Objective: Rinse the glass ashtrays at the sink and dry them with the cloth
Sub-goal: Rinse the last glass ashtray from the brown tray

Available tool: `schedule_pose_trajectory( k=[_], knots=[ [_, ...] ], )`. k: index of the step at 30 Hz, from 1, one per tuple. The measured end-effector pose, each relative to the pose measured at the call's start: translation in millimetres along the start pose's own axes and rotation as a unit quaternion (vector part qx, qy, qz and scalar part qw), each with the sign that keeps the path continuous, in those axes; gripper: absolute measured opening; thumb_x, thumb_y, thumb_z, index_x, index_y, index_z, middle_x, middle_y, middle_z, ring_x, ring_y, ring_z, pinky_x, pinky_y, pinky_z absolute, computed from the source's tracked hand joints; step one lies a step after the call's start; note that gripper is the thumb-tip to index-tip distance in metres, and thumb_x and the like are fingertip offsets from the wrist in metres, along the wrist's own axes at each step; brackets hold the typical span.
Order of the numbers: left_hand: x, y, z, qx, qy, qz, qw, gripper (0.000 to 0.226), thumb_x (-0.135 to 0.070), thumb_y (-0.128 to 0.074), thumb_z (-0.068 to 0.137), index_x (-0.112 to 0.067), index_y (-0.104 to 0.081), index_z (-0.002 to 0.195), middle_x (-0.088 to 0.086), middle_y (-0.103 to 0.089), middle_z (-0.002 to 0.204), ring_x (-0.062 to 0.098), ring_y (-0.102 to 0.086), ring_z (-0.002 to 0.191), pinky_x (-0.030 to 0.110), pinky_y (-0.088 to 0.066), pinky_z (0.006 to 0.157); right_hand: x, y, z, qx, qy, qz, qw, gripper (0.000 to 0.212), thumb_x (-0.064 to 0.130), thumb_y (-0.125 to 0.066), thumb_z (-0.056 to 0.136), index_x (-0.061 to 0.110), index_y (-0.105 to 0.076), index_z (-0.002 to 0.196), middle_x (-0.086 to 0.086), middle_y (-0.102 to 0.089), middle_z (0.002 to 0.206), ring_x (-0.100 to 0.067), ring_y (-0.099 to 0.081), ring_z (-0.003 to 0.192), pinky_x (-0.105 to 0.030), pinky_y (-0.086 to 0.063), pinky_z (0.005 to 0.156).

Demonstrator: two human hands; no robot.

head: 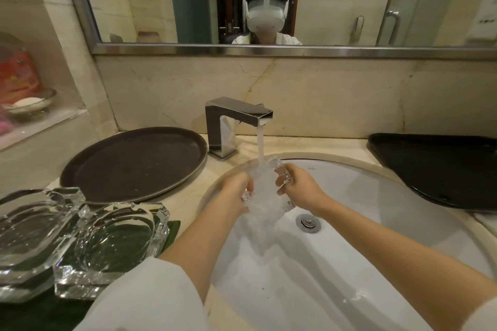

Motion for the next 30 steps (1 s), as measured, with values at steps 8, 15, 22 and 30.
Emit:
schedule_pose_trajectory(
  k=[8, 15, 22, 30],
  knots=[
    [3.2, -14.1, -13.2, 0.192, 0.087, -0.165, 0.964, 0.047, -0.033, -0.058, 0.090, 0.002, -0.049, 0.120, 0.019, -0.059, 0.099, 0.031, -0.062, 0.086, 0.040, -0.056, 0.065, 0.8, -7.1, -34.7, -0.189, 0.374, -0.454, 0.786, 0.065, -0.012, -0.047, 0.051, 0.006, -0.046, 0.114, -0.006, -0.064, 0.092, -0.025, -0.062, 0.078, -0.031, -0.050, 0.064],
    [-0.7, -8.6, -10.2, 0.113, 0.008, -0.066, 0.991, 0.015, 0.000, -0.052, 0.088, 0.004, -0.053, 0.102, 0.015, -0.058, 0.078, 0.022, -0.056, 0.061, 0.028, -0.050, 0.050, -7.3, -12.0, -39.2, -0.038, 0.366, -0.374, 0.851, 0.062, 0.047, -0.053, 0.087, 0.007, -0.041, 0.132, -0.012, -0.056, 0.126, -0.025, -0.054, 0.112, -0.032, -0.046, 0.095],
    [0.5, -8.6, -4.9, 0.094, -0.036, -0.061, 0.993, 0.044, 0.006, -0.058, 0.079, 0.003, -0.051, 0.122, 0.015, -0.065, 0.087, 0.021, -0.063, 0.056, 0.024, -0.052, 0.047, 1.9, -11.4, -18.8, 0.081, 0.040, -0.123, 0.988, 0.051, 0.039, -0.022, 0.102, 0.017, -0.020, 0.148, 0.000, -0.019, 0.156, -0.013, -0.016, 0.143, -0.024, -0.012, 0.112],
    [-1.1, -12.9, -7.9, 0.139, -0.034, -0.039, 0.989, 0.013, 0.003, -0.050, 0.087, -0.004, -0.058, 0.094, 0.010, -0.065, 0.086, 0.024, -0.059, 0.080, 0.041, -0.047, 0.089, 3.1, -9.0, -6.2, 0.077, -0.217, 0.203, 0.952, 0.052, 0.046, -0.039, 0.097, -0.002, -0.053, 0.110, -0.009, -0.062, 0.080, -0.014, -0.059, 0.052, -0.022, -0.048, 0.045]
  ],
)
Point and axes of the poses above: each hand's wrist, its own z-axis towards the middle knuckle, its own y-axis out of the back of the hand, x = y × z, the point moved 3 cm from there along z, towards the middle knuckle
